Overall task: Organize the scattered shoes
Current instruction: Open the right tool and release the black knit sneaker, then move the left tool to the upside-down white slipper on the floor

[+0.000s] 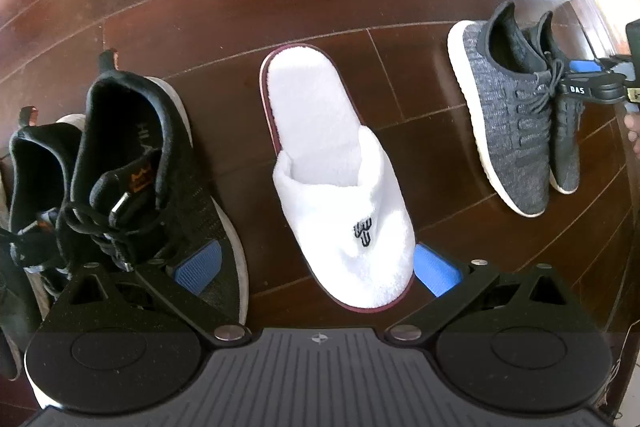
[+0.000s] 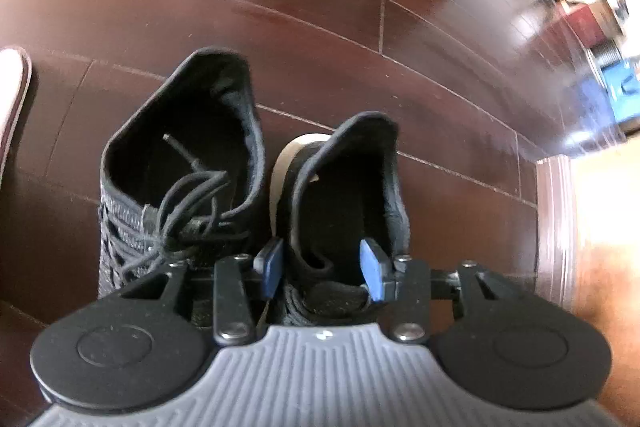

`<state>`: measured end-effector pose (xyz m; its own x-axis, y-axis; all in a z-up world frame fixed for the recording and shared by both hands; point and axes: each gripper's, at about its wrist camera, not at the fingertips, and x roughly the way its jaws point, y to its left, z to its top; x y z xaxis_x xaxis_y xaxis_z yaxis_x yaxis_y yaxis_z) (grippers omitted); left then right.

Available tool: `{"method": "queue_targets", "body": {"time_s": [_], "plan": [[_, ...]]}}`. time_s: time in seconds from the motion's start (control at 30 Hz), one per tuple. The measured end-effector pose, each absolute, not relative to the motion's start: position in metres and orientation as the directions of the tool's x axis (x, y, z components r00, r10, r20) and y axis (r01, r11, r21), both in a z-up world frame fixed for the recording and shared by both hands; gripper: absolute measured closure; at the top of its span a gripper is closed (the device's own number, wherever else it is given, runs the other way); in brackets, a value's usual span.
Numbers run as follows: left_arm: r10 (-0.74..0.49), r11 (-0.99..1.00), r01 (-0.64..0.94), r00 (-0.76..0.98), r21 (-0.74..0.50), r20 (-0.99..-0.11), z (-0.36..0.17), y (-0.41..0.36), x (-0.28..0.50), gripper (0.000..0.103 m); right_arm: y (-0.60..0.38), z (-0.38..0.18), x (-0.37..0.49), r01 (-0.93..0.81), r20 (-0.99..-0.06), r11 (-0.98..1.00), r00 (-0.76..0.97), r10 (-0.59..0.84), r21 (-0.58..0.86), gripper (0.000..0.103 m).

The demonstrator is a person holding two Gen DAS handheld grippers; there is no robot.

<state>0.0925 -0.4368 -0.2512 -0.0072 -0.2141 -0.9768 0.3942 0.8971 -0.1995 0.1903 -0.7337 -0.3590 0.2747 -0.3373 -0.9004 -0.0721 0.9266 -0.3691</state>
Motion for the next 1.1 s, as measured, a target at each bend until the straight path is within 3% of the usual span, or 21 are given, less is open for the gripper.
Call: {"method": "queue_targets", "body": {"time_s": [0.27,0.67,1.1], "plan": [[-0.235,0.906,0.362,0.004,-0.218,-0.972,-0.241,-0.426,0.1,0.0,-0.728,-0.322,0.143,0.091,-0.881,0.947,0.35,-0.319,-0.307,0.058],[-0.312,0.933,0.247,0.192,-0.261,-0.931,-0.179,-0.358,0.144,0.0,-0.67,-0.213,0.108,0.292,-0.772,0.956,0.606,-0.192,-0.01,0.058],[-0.018,1.0,-0.013,0.413,-0.026,-0.911,-0.007,-0.184,0.205,0.0,-0.529,-0.104,0.084,0.17,-0.739,0.949,0.668,0.088,0.266,0.055]]}}
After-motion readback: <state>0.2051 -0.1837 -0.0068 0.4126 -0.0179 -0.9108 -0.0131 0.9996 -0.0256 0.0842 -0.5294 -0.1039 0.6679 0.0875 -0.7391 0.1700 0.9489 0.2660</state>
